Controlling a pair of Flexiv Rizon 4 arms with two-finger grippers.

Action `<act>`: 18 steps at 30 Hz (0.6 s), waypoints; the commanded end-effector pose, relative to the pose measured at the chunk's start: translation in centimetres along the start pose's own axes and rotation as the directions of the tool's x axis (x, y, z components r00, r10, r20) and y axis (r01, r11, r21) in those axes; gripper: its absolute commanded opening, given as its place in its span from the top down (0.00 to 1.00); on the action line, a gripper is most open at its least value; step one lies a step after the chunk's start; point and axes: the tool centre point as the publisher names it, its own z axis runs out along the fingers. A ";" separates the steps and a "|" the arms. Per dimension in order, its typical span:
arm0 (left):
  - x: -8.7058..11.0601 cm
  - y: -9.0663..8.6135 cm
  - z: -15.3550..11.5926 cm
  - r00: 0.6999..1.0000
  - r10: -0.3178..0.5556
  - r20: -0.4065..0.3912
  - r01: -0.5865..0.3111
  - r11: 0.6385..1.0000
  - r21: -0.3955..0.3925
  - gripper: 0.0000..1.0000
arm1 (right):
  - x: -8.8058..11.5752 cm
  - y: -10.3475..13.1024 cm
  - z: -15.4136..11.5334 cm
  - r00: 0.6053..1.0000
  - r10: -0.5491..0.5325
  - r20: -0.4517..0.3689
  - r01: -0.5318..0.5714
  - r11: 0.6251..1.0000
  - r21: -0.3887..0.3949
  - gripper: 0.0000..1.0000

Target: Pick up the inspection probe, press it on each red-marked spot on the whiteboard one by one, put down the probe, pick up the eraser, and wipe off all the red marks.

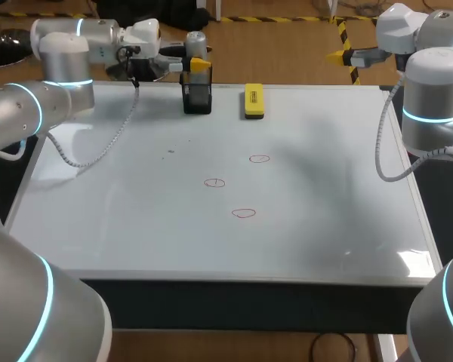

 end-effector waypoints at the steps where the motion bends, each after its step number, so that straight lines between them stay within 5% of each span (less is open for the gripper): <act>1: 1.1 -0.8 0.2 1.000 0.022 0.010 -0.022 1.000 -0.004 1.00 | 0.0 0.0 0.0 1.000 0.000 -0.001 0.000 1.000 0.001 0.00; 18: 2.1 -5.1 0.3 0.999 0.040 0.035 -0.040 0.999 -0.016 1.00 | 0.0 0.0 0.0 1.000 0.000 -0.001 0.000 1.000 0.001 0.00</act>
